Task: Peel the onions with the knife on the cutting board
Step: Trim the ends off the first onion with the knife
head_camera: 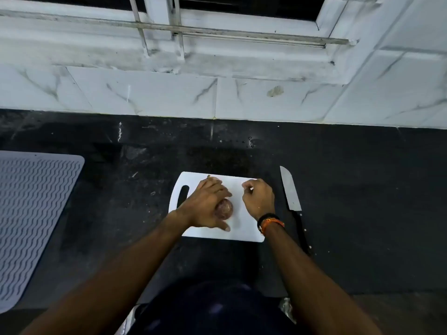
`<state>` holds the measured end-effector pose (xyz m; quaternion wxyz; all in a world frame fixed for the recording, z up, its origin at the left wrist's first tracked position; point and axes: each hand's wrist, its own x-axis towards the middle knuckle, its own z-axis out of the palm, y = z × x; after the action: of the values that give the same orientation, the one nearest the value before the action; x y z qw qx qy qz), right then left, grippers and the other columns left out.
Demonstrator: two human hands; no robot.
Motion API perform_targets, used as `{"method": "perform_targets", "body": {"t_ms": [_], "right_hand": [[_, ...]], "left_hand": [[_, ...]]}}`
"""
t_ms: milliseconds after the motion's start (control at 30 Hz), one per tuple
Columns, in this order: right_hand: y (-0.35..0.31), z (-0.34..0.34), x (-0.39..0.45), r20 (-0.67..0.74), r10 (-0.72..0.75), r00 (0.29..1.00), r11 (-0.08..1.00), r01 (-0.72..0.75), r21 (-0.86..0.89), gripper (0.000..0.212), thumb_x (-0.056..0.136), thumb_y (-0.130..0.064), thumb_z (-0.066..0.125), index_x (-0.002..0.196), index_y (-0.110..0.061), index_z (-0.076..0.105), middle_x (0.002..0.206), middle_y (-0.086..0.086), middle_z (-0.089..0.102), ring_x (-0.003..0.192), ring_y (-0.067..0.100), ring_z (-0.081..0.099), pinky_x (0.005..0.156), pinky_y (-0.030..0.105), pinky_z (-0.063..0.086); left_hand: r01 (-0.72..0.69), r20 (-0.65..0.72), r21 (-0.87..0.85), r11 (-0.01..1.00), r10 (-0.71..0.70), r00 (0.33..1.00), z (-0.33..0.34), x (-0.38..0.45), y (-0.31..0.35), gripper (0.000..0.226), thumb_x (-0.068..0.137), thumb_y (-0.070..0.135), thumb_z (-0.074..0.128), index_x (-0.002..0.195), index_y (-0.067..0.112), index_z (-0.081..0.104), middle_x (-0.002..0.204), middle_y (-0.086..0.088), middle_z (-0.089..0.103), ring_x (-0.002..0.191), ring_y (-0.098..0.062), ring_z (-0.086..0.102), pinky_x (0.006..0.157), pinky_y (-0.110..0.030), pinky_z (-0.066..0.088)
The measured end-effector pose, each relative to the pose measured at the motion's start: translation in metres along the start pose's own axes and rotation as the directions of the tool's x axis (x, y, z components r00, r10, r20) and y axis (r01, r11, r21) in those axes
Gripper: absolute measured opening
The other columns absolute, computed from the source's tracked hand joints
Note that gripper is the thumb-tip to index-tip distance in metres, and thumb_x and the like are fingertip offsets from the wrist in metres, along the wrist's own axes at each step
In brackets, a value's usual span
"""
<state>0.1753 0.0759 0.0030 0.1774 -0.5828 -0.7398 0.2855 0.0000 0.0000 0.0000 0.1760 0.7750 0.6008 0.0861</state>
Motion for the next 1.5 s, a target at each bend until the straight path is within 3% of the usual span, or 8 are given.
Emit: {"method": "perform_targets", "body": {"t_ms": [233, 567, 633, 767, 867, 967, 1267, 1500], "right_hand": [[0.011, 0.01, -0.005, 0.03, 0.036, 0.999, 0.997, -0.033, -0.07, 0.022, 0.093, -0.006, 0.06, 0.111, -0.007, 0.072, 0.116, 0.012, 0.067, 0.105, 0.027, 0.063, 0.091, 0.032, 0.05], [0.035, -0.016, -0.003, -0.228, 0.207, 0.951, 0.946, -0.255, -0.203, 0.039, 0.085, -0.009, 0.065, 0.124, -0.009, 0.063, 0.126, 0.014, 0.053, 0.116, 0.033, 0.05, 0.097, 0.046, 0.045], [0.04, -0.019, -0.01, -0.236, 0.133, 0.963, 0.966, -0.179, -0.187, 0.038, 0.085, -0.016, 0.069, 0.121, -0.009, 0.063, 0.124, 0.013, 0.054, 0.115, 0.032, 0.051, 0.097, 0.047, 0.047], [0.049, 0.003, -0.043, -0.049, -0.214, 0.976, 0.962, 0.202, -0.183, 0.046, 0.084, -0.04, 0.065, 0.122, -0.014, 0.063, 0.129, 0.008, 0.054, 0.119, 0.027, 0.051, 0.098, 0.048, 0.048], [0.052, 0.02, -0.065, 0.186, -0.212, 0.959, 0.968, 0.233, -0.097, 0.085, 0.085, -0.071, 0.053, 0.149, -0.017, 0.04, 0.16, 0.009, 0.03, 0.149, 0.024, 0.024, 0.123, 0.043, 0.019], [0.06, 0.033, -0.072, 0.281, -0.294, 0.913, 0.907, 0.359, -0.218, 0.119, 0.076, -0.092, 0.036, 0.16, -0.012, 0.007, 0.167, 0.009, 0.001, 0.155, 0.022, -0.002, 0.125, 0.045, -0.003], [0.063, 0.027, -0.043, 0.383, -0.278, 0.881, 0.874, 0.397, -0.28, 0.12, 0.077, -0.089, 0.039, 0.16, -0.012, -0.002, 0.167, 0.007, -0.01, 0.153, 0.019, -0.014, 0.124, 0.048, -0.01], [0.067, 0.016, 0.002, 0.401, -0.311, 0.862, 0.85, 0.441, -0.288, 0.125, 0.07, -0.097, 0.022, 0.16, -0.01, 0.006, 0.167, 0.008, -0.003, 0.154, 0.02, -0.008, 0.125, 0.047, -0.005]], "left_hand": [[0.007, 0.018, 0.099, 0.995, -0.008, 1.0, -0.001, 0.008, 0.01, 0.061, 0.074, 0.04, 0.078, 0.128, 0.018, 0.061, 0.122, -0.006, 0.065, 0.127, -0.029, 0.047, 0.123, -0.044, -0.002], [0.246, -0.124, 0.059, 0.968, -0.237, 0.964, 0.008, 0.042, 0.029, 0.065, 0.072, 0.05, 0.072, 0.129, 0.02, 0.058, 0.123, -0.003, 0.061, 0.114, -0.024, 0.052, 0.103, -0.038, 0.036], [0.274, -0.128, 0.078, 0.959, -0.263, 0.956, 0.012, 0.043, 0.033, 0.065, 0.075, 0.05, 0.072, 0.131, 0.019, 0.057, 0.126, -0.004, 0.061, 0.117, -0.024, 0.052, 0.105, -0.039, 0.036], [0.271, -0.137, 0.088, 0.958, -0.258, 0.956, 0.016, 0.046, 0.031, 0.068, 0.075, 0.052, 0.072, 0.132, 0.018, 0.056, 0.127, -0.006, 0.062, 0.118, -0.026, 0.052, 0.107, -0.04, 0.033], [0.269, -0.199, 0.046, 0.962, -0.255, 0.946, 0.018, 0.047, 0.027, 0.074, 0.07, 0.053, 0.078, 0.129, 0.014, 0.056, 0.12, -0.009, 0.066, 0.111, -0.029, 0.055, 0.101, -0.042, 0.038], [0.253, -0.199, 0.061, 0.965, -0.237, 0.951, 0.016, 0.048, 0.024, 0.072, 0.073, 0.054, 0.077, 0.13, 0.016, 0.054, 0.123, -0.009, 0.064, 0.113, -0.029, 0.054, 0.104, -0.041, 0.035], [0.248, -0.207, -0.043, 0.968, -0.252, 0.945, 0.007, 0.055, 0.011, 0.064, 0.07, 0.046, 0.083, 0.123, 0.019, 0.059, 0.121, -0.007, 0.064, 0.11, -0.028, 0.053, 0.102, -0.041, 0.035], [0.246, -0.191, -0.038, 0.969, -0.248, 0.95, -0.001, 0.068, -0.001, 0.063, 0.065, 0.04, 0.083, 0.119, 0.019, 0.061, 0.114, -0.006, 0.065, 0.107, -0.028, 0.053, 0.098, -0.038, 0.034]]}}
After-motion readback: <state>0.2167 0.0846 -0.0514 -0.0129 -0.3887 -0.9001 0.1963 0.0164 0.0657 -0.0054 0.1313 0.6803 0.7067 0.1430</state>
